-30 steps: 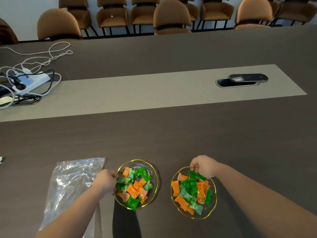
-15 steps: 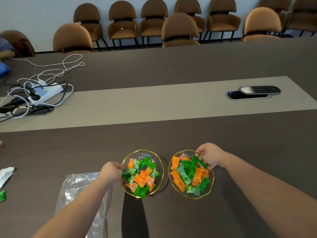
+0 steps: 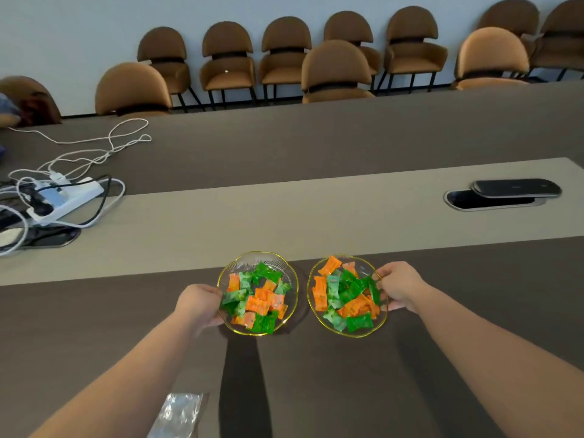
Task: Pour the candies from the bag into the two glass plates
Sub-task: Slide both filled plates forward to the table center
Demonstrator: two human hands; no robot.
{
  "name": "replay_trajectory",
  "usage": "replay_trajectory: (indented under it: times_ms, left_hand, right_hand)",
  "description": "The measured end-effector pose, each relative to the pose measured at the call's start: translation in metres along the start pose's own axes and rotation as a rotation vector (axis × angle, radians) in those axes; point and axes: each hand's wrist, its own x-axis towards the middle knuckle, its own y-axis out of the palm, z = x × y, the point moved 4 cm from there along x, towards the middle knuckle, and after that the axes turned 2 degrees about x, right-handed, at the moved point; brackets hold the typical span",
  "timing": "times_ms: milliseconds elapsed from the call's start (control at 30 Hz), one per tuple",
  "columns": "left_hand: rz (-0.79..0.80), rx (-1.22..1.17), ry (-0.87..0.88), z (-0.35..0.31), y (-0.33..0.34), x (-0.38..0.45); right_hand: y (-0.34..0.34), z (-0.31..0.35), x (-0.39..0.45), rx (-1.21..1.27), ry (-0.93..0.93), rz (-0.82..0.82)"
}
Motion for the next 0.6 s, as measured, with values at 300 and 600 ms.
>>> replay_trajectory:
  times_ms: [300,600]
  left_hand:
    - [-0.066,-0.200,-0.084,-0.025,0.031,0.090]
    - [-0.114,-0.443,-0.169,-0.028,0.059,0.118]
  right_hand:
    - [0.026,0.030,0.084,0.426,0.065,-0.144]
    - [0.037,0.043,0.101,0.569,0.127,-0.262]
